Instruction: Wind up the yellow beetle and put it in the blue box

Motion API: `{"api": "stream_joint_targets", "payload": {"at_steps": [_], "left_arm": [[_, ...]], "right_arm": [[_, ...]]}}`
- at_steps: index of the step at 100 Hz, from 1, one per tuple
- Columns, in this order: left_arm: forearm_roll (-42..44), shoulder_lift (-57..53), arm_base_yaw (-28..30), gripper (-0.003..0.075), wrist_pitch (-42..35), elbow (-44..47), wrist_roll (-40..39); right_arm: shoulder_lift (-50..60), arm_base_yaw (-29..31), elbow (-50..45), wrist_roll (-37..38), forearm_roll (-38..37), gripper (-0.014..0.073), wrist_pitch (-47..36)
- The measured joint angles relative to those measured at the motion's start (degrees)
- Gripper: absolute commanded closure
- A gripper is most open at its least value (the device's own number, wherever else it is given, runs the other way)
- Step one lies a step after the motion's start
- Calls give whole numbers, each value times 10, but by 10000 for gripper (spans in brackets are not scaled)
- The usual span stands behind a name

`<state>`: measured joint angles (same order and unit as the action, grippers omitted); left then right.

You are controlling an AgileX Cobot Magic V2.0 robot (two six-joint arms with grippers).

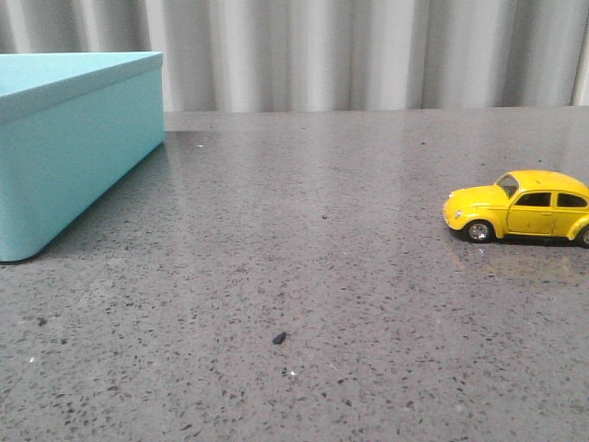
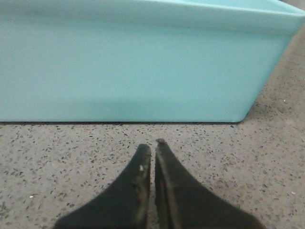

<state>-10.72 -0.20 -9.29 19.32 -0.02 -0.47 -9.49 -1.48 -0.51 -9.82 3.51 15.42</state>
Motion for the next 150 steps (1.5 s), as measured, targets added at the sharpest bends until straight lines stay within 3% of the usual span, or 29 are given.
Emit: {"api": "stream_joint_targets", "payload": {"at_steps": [133, 150], "left_arm": [[0, 0, 0, 741, 0, 0, 0], [0, 0, 0, 741, -1, 0, 0]], "right_arm": [[0, 0, 0, 0, 0, 635, 0], [0, 0, 0, 0, 0, 635, -43]]}}
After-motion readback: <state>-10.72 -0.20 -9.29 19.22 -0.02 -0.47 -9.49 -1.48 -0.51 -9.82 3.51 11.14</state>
